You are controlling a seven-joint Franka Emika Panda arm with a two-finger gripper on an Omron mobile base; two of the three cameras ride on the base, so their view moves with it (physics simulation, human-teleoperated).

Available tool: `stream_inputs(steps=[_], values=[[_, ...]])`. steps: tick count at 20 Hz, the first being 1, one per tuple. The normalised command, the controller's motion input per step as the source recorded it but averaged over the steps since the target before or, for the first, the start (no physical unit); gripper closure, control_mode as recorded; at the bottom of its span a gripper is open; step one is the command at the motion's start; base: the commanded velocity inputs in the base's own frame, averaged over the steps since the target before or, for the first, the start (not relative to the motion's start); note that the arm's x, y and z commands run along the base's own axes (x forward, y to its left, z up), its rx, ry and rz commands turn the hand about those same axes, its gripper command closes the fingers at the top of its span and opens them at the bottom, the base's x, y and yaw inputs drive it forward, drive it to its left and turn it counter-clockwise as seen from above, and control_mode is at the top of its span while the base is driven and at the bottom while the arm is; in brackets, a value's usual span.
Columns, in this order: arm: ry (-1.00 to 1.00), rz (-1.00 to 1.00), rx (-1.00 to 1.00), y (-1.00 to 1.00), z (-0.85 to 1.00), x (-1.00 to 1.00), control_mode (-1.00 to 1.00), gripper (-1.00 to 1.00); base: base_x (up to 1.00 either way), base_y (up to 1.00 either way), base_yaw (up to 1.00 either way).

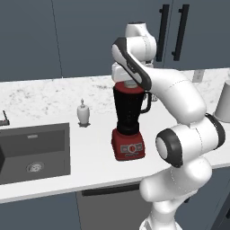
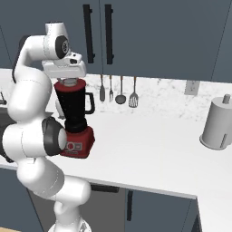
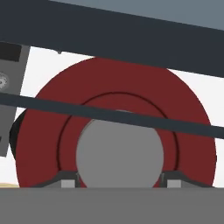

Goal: Close the lid blender by securely placing the lid on top.

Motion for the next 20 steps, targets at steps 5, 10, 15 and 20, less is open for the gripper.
stream_inputs(steps=[5,10,15,20], values=[[-0.01,0.02,0.01,0.00,-0.25,-0.08,-1.00,-1.00,0.00,0.00,0.00],[-0.09,0.01,0.00,0.00,0.00,0.00,-1.00,-1.00,0.00,0.00,0.00],[-0.21,0.00,0.00,0.00,0.09,-0.06,-1.00,-1.00,0.00,0.00,0.00],[-0.31,0.00,0.00,0.00,0.25,-0.49,-1.00,-1.00,0.00,0.00,0.00]])
